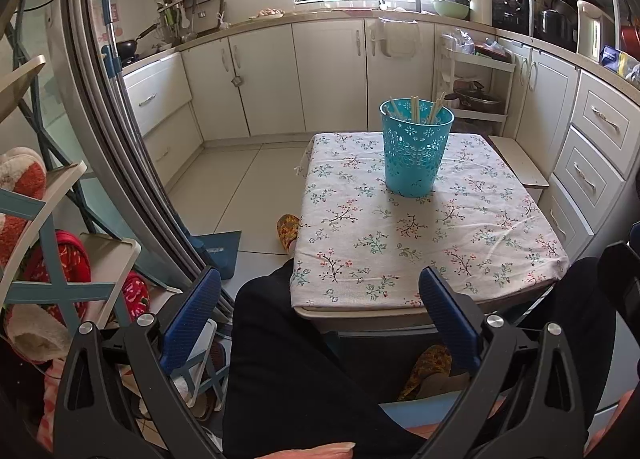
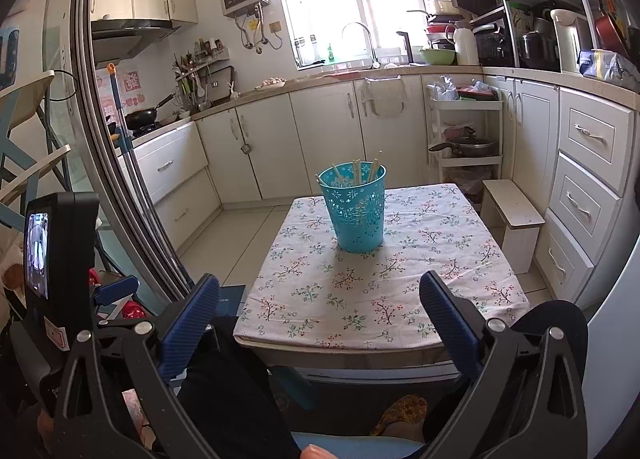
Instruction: Organize utensils
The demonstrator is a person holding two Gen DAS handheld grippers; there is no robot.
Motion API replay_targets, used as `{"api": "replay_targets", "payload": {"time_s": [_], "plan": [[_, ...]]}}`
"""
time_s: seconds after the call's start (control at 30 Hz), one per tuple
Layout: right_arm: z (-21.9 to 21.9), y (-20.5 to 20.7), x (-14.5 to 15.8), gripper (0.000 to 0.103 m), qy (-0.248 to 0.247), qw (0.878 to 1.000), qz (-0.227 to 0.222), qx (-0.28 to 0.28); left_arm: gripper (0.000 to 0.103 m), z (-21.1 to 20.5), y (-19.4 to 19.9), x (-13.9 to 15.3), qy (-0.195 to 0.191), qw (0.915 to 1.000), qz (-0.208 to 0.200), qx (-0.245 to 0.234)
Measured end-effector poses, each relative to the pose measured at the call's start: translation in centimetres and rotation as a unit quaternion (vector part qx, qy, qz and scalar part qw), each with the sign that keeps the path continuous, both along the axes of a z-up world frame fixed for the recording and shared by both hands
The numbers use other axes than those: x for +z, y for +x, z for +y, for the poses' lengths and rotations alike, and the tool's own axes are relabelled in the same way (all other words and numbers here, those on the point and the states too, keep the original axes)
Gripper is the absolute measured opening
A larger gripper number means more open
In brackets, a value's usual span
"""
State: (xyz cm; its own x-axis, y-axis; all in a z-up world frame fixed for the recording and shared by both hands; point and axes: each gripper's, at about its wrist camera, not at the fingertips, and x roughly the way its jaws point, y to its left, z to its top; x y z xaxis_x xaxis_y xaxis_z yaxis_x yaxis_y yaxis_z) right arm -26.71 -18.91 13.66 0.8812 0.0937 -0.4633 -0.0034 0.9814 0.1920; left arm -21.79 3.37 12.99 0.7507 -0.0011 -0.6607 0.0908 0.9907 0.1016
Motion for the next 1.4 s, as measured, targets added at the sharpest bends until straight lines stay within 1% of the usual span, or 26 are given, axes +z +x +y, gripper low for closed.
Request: {"api": "replay_targets", "payload": {"time_s": [0.87, 0.97, 1.03, 1.1, 1.17, 1.27, 1.4], "plan": [[0.12, -0.02, 0.06, 0.096, 0.0, 1.0, 0.0, 0.001, 0.095, 0.15, -0.06, 0.22, 0.001, 1.0, 0.0, 0.001], [0.07, -0.03, 0.07, 0.096, 0.001, 1.0, 0.0, 0.001, 0.095, 0.1, -0.32, 0.35, -0.002, 0.9999, -0.013, 0.0], [0.01, -0.04, 0.08, 0.096, 0.001, 1.0, 0.0, 0.002, 0.095, 0.04, -0.88, 0.6, -0.002, 0.9994, -0.034, -0.003], [-0.01, -0.03, 0.08, 0.096, 0.001, 1.0, 0.001, 0.002, 0.095, -0.39, -0.96, 0.59, 0.002, 0.9993, -0.037, -0.008], [-0.08, 0.05, 0.04, 0.096, 0.003, 1.0, 0.002, 0.002, 0.095, -0.54, -0.75, 0.47, 0.004, 0.9995, -0.031, -0.011], [-0.17, 0.16, -0.06, 0.096, 0.007, 1.0, 0.005, 0.001, 0.095, -0.46, -0.06, 0.05, -0.002, 0.9999, -0.01, -0.011], [-0.18, 0.32, -0.21, 0.096, 0.011, 1.0, 0.009, 0.001, 0.095, -0.61, -0.1, -0.18, -0.004, 0.9999, -0.005, -0.013]]}}
